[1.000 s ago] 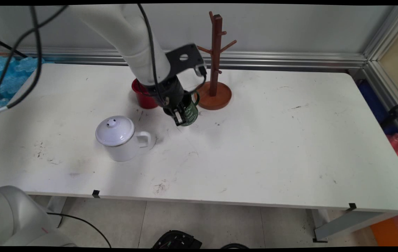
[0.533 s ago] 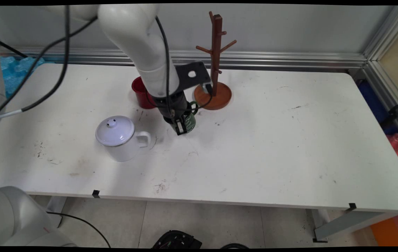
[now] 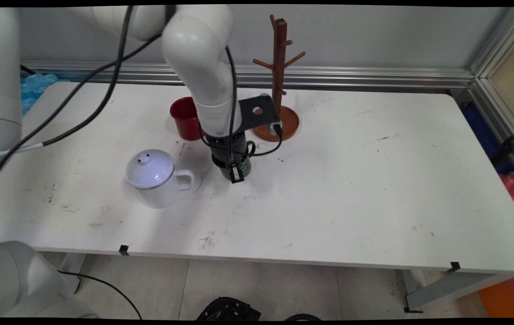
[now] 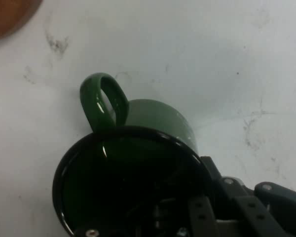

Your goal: Place the picked object on the table

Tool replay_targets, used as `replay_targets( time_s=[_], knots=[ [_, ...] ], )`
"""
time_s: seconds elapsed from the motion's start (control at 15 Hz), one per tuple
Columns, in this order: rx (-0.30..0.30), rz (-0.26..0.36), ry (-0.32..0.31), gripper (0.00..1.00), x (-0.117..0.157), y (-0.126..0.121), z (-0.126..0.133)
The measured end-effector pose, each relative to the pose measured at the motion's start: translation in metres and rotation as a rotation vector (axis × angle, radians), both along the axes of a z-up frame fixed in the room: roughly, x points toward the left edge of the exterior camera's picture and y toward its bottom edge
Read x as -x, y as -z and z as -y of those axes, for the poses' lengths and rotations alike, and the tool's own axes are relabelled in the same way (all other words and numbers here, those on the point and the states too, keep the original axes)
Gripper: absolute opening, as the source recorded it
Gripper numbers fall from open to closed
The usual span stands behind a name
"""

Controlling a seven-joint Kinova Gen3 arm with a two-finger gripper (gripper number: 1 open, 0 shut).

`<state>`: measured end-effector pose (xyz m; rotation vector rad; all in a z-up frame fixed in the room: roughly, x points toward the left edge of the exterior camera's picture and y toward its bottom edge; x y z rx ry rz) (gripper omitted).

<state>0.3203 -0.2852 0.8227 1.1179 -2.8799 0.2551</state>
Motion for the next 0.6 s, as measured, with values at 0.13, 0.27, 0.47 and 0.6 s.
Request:
replay_targets(
  time_s=[0.13,0.27,0.47,0.6],
  knots=[
    [-0.014,0.015,-0.001,0.00,0.005,0.004,0.001],
    [-0.026,0.028,-0.002,0.00,0.008,0.007,0.002],
    [-0.033,0.042,-0.005,1.00,0.012,0.010,0.003],
    [-0.033,0.050,-0.003,1.00,0.015,0.010,0.004]
  ],
)
